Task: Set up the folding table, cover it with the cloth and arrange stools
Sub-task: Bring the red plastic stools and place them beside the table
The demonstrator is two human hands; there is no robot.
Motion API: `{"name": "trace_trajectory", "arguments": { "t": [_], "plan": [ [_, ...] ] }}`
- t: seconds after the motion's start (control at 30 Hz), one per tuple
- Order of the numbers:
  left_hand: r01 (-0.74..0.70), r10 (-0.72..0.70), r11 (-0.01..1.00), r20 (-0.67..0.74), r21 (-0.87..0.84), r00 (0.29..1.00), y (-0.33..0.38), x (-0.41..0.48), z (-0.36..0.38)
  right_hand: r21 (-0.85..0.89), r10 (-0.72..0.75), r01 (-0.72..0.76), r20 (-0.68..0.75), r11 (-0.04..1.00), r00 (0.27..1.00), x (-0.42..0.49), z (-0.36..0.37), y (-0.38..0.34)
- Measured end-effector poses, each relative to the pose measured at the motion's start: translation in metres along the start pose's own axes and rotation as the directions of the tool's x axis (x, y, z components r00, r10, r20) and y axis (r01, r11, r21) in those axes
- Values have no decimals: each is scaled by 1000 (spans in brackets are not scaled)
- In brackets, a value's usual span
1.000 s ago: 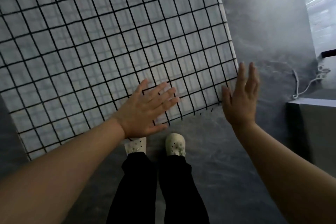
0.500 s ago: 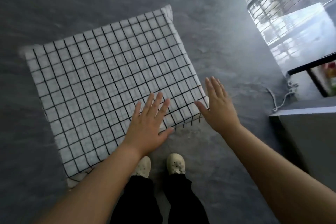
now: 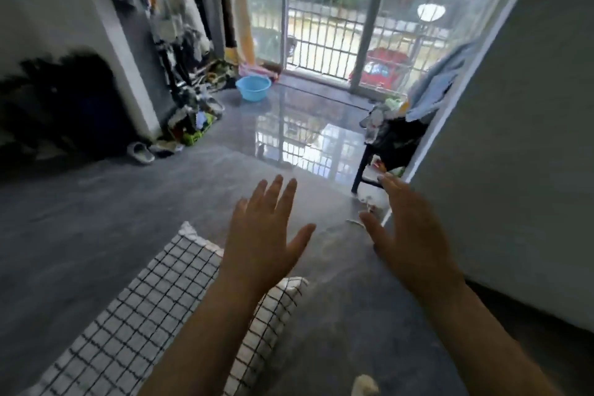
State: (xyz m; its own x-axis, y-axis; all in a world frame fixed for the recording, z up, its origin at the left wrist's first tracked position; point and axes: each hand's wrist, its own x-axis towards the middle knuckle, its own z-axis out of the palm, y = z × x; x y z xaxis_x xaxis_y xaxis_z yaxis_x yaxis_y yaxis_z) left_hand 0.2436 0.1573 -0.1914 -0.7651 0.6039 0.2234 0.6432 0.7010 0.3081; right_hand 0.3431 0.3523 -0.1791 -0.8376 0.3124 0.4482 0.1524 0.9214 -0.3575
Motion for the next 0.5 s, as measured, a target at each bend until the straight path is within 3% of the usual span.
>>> {"name": "trace_trajectory", "arguments": {
  "t": [0.1, 0.23, 0.37, 0.5],
  "plan": [
    [-206, 206, 978, 4, 26, 979, 65, 14, -26, -92, 98, -111, -127, 990, 987, -29, -74, 22],
    [-455, 455, 891, 18, 6, 891, 167, 21, -44, -158, 276, -329, -286, 931, 918, -87, -162, 57],
    [-644, 647, 763, 55, -55, 761, 271, 4, -36, -179, 441, -551, -427, 815, 790, -170, -237, 87],
    [-776, 782, 623, 102, -96, 615, 369, -40, -5, -154, 616, -767, -507, 623, 602, -278, -287, 112]
  ]
}}
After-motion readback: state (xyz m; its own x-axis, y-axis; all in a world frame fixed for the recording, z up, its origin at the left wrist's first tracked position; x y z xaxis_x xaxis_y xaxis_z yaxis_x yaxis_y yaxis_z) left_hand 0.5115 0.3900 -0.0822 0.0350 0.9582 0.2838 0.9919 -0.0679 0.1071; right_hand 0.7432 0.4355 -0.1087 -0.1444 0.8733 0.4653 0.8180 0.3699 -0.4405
